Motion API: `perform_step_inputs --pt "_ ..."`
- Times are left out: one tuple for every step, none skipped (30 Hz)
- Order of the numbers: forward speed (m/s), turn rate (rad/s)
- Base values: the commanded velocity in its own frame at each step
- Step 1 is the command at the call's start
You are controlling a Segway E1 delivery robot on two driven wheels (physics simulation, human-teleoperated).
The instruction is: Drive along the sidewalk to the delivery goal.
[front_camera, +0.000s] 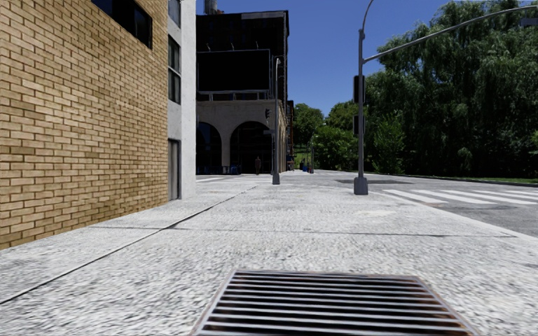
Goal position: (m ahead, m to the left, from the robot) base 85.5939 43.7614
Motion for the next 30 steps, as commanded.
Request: perform_step_inputs --pt "2.00 0.00" --pt "2.00 0.00" --pt "2.00 0.00" --pt "2.00 0.00" --pt "2.00 0.00" --pt "2.00 0.00" --pt "2.00 0.00" --pt "2.00 0.00" --pt "2.00 0.00" --pt "2.00 0.00" --pt "2.00 0.00" --pt "2.00 0.00" --pt "2.00 0.00" --pt "2.00 0.00" --pt "2.00 0.00" --pt "2.00 0.00" --pt "2.00 0.00" --pt "2.00 0.00" --pt "2.00 0.00" --pt "2.00 0.00" --pt "2.00 0.00" --pt "2.00 0.00" --pt "2.00 0.00" --pt "2.00 0.00" --pt "2.00 0.00" --pt "2.00 0.00" --pt "2.00 0.00" --pt "2.00 0.00" --pt "2.00 0.00" --pt "2.00 0.00"
